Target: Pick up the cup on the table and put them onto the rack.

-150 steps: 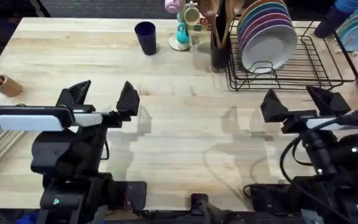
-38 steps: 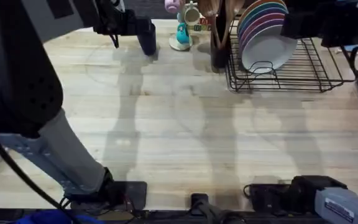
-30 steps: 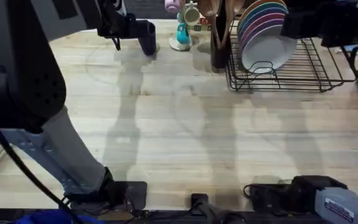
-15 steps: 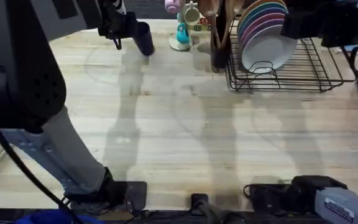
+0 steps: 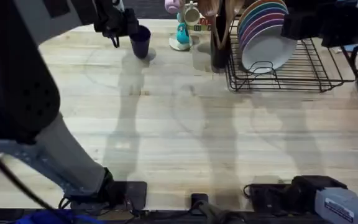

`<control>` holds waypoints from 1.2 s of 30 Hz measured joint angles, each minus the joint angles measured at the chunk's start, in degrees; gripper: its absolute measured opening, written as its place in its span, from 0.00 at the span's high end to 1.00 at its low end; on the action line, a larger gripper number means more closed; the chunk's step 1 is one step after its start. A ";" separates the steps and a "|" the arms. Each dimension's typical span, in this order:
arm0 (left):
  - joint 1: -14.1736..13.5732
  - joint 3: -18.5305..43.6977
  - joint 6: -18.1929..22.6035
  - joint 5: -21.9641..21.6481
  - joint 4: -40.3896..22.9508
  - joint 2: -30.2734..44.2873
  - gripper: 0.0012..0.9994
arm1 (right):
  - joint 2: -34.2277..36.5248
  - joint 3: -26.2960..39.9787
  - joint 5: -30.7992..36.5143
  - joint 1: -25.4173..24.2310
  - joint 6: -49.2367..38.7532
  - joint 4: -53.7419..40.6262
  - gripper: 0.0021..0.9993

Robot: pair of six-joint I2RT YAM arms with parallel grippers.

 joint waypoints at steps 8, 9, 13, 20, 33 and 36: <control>-4.93 0.02 2.39 -0.88 -3.81 -7.39 0.96 | 0.00 0.00 0.00 0.00 -1.07 1.10 0.01; -5.69 0.02 2.60 -1.09 -4.11 -7.88 0.96 | 0.00 0.00 0.00 0.00 -1.11 1.27 0.01; -8.69 0.04 3.43 -1.70 -4.79 -8.49 0.96 | 0.00 0.00 0.00 0.00 -1.22 1.80 0.01; -13.06 0.04 3.85 -2.84 -7.25 -9.73 0.96 | 0.00 0.00 0.00 0.00 -1.22 1.74 0.01; -14.33 0.04 3.85 -2.00 -12.17 -20.38 0.96 | 0.02 0.00 0.00 0.00 -1.24 1.68 0.01; -15.65 0.04 3.84 -1.64 -12.04 -22.45 0.96 | 0.00 0.02 0.00 0.00 -1.23 0.61 0.01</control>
